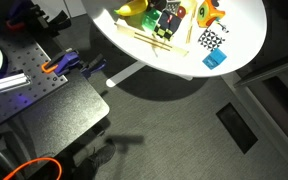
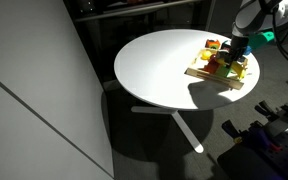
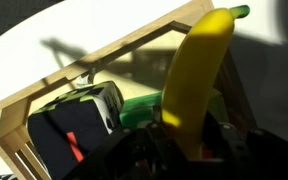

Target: Pick up the toy banana from the tray and put it on the table

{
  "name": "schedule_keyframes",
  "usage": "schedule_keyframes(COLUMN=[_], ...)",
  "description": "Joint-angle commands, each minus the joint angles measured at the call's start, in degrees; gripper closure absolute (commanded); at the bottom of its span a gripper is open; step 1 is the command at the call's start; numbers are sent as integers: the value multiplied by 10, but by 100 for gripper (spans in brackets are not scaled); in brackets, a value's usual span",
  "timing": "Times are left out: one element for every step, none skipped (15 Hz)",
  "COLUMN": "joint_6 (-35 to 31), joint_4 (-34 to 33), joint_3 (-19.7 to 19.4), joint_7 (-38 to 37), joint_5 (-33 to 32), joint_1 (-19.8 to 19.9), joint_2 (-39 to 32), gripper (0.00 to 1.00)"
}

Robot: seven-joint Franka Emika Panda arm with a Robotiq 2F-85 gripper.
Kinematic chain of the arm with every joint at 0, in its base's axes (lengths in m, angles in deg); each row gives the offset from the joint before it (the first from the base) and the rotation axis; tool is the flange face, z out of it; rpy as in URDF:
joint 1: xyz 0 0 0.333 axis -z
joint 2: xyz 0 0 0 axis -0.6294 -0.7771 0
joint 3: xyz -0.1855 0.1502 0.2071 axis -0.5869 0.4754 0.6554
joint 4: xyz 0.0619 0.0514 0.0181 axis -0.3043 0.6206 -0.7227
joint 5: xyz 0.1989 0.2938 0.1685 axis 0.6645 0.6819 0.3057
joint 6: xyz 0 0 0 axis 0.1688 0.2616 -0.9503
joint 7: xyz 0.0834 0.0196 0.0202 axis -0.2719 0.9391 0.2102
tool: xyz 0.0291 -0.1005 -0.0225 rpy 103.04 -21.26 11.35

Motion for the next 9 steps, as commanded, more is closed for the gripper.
schedule_keyframes(joint_6=[5,5,3,2,1,1,0,-2,-4], joint_4=[-2,-1,1,3,4,7,9,12,14], joint_3=[7,11,17,24,31,39,48,57,64], joint_7=[-47,-46,-42,-34,-28,-20,-10,1,12], joint_5=[-11,-9,-7,-5,-3,0,2,4,5], joint_1=[-19,-23,-25,-28,-29,-30,-29,-28,-26], joint_2=[13,14,14,15,15,17,17,18,18], gripper=[86,86,86,86,86,86,86,86,86])
